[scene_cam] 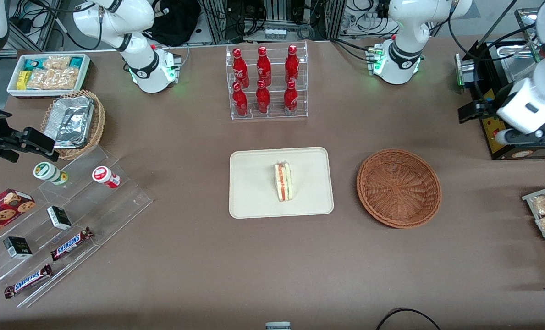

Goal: Place sandwich from basket to tray

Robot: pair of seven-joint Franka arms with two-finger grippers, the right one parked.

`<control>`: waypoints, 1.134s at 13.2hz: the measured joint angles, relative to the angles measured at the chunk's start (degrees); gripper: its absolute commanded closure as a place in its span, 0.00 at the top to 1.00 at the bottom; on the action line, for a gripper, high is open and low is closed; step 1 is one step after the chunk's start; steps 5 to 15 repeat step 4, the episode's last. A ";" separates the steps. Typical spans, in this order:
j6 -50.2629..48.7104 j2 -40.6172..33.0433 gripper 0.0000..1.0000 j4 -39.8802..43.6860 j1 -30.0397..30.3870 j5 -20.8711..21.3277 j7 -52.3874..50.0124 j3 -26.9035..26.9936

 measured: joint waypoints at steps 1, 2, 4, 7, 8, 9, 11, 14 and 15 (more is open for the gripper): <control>0.01 -0.40 1.00 0.44 0.00 0.00 0.35 0.49; 0.04 -0.59 1.00 0.98 0.00 0.00 0.48 0.66; 0.09 -0.64 1.00 1.94 -0.12 0.00 0.51 0.67; 0.09 -0.64 1.00 1.94 -0.12 0.00 0.51 0.67; 0.09 -0.64 1.00 1.94 -0.12 0.00 0.51 0.67; 0.09 -0.64 1.00 1.94 -0.12 0.00 0.51 0.67; 0.09 -0.64 1.00 1.94 -0.12 0.00 0.51 0.67; 0.09 -0.64 1.00 1.94 -0.12 0.00 0.51 0.67; 0.09 -0.64 1.00 1.94 -0.12 0.00 0.51 0.67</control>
